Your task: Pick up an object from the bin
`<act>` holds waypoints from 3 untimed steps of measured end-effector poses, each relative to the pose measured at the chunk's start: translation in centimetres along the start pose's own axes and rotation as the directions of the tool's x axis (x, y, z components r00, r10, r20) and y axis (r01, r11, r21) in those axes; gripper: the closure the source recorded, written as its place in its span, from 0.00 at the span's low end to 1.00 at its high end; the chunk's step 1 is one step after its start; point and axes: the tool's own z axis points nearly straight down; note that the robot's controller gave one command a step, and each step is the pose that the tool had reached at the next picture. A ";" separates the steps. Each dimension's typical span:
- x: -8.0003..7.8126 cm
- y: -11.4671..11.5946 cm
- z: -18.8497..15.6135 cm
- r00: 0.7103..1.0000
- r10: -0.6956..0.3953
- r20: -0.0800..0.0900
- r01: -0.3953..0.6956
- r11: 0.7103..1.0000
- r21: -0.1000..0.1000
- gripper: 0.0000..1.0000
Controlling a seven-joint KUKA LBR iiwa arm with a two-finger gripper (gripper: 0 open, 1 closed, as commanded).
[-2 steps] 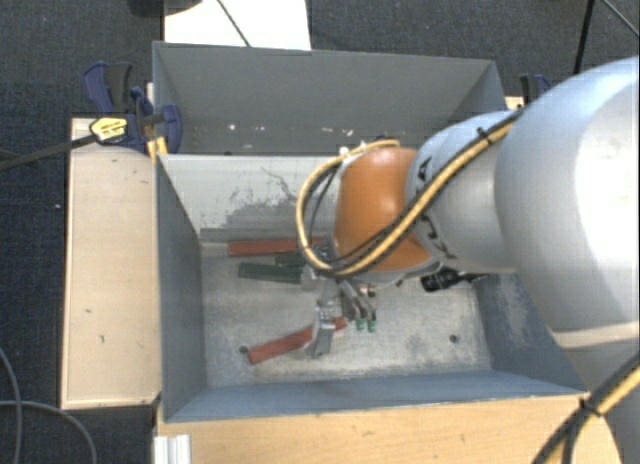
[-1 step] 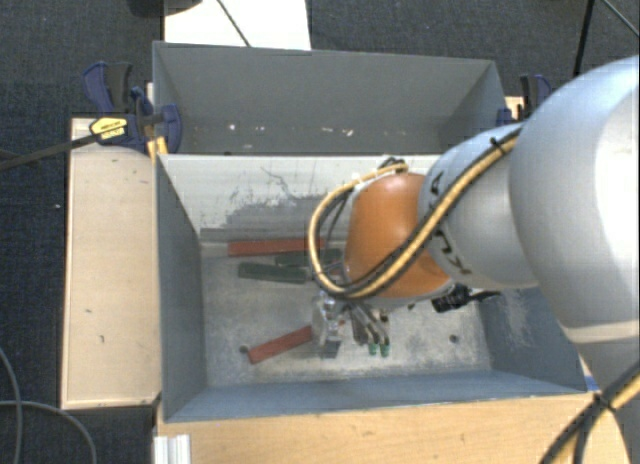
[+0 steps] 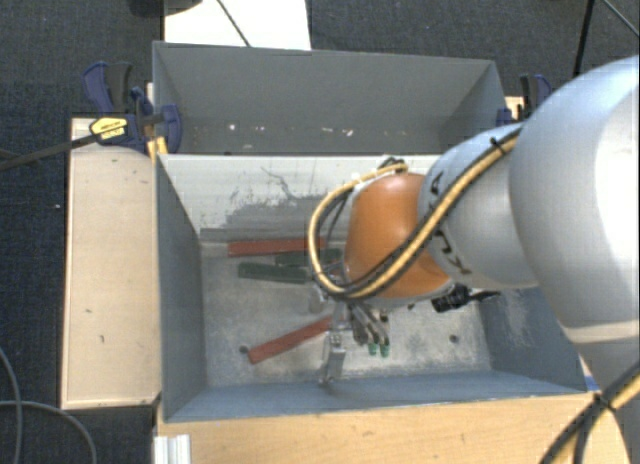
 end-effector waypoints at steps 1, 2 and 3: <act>0.0 0.0 0.0 1.000 -0.002 0.000 0.002 1.000 0.000 1.00; 0.0 0.0 0.0 1.000 -0.002 0.000 0.002 1.000 0.000 0.00; 0.0 0.0 0.0 1.000 -0.003 0.000 0.003 1.000 0.000 1.00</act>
Offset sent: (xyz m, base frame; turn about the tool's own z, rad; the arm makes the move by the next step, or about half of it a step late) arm 0.0000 0.0000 0.0000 0.0000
